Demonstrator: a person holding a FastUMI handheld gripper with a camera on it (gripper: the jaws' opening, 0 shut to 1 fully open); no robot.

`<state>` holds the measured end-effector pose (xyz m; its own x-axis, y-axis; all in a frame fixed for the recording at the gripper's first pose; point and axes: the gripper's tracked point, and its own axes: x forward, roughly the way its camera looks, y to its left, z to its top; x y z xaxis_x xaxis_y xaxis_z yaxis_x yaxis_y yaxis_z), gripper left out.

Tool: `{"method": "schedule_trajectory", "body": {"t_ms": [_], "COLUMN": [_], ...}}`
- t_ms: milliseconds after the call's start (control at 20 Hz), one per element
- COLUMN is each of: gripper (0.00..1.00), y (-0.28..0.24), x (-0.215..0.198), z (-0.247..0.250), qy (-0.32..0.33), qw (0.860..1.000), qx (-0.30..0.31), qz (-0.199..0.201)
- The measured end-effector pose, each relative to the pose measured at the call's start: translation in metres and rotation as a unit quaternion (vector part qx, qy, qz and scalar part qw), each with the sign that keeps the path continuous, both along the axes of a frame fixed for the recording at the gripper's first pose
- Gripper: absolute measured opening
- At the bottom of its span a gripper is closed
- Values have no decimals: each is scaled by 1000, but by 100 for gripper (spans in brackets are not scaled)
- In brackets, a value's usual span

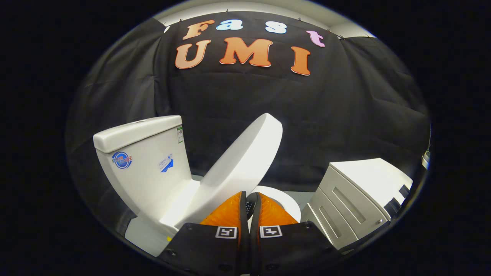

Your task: Open the toilet lid.

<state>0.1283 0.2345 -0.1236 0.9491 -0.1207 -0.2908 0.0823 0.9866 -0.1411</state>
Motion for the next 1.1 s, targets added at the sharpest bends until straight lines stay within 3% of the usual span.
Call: {"method": "schedule_trajectory", "body": {"t_ms": [400,1100], "gripper": [8,8], "y": [54,172], "x": [7,18], "z": [22,37], "qy": [-8,-40], "qw": [998,987], "qx": [-65,-141], "qz": [12,71]}}
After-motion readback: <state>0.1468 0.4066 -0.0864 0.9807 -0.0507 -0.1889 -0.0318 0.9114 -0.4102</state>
